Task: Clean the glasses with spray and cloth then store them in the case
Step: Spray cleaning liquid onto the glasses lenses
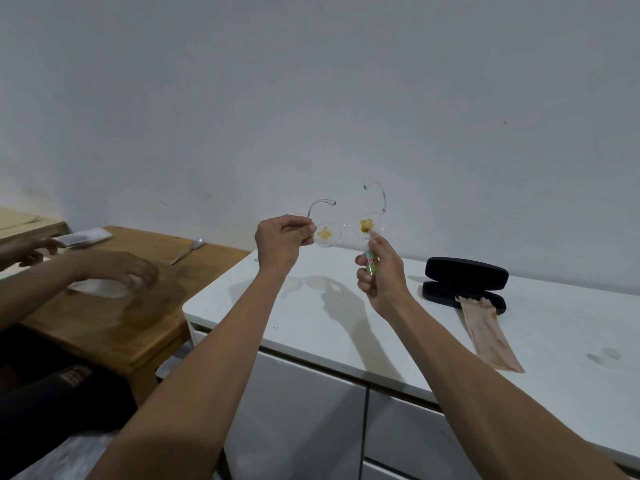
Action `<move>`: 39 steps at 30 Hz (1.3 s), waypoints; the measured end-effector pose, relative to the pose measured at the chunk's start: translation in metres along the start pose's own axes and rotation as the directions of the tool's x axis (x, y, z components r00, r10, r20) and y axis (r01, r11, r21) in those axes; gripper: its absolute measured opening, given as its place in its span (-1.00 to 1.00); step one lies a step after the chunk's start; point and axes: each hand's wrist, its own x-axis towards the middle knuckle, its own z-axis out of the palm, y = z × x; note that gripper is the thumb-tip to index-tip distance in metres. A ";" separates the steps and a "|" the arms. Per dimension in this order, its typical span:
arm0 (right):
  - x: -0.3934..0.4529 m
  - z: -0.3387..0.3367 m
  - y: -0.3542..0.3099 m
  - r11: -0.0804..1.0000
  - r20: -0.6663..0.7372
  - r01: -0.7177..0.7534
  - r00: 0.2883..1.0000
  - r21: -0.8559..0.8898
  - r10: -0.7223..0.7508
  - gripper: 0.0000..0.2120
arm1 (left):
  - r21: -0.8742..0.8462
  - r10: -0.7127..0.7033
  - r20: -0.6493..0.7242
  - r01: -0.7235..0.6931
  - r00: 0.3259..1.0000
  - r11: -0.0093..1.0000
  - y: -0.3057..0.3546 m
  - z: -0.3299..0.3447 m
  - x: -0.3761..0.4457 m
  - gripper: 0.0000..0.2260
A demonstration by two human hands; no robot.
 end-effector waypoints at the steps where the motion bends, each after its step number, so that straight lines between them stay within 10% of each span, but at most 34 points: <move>1: -0.001 0.003 0.002 1.000 0.010 -0.008 1.000 0.009 0.008 -0.77 | -0.003 0.002 0.002 -0.002 1.000 1.000 0.001 0.001 0.000 -0.85; 12: 0.000 0.021 0.014 0.982 0.050 -0.091 0.995 0.168 0.083 -0.81 | 0.020 0.000 0.000 0.000 1.000 1.000 0.001 0.002 -0.002 -0.86; 22: 0.009 -0.041 -0.011 0.970 -0.212 0.135 0.961 -0.204 -0.179 -0.59 | 0.011 -0.011 0.012 0.011 1.000 1.000 -0.010 0.010 -0.006 -0.88; 39: -0.079 -0.250 -0.117 0.702 -0.537 0.167 0.531 -0.692 -0.655 -0.65 | 0.009 -0.046 0.153 0.045 0.987 0.999 -0.041 0.123 -0.054 -0.89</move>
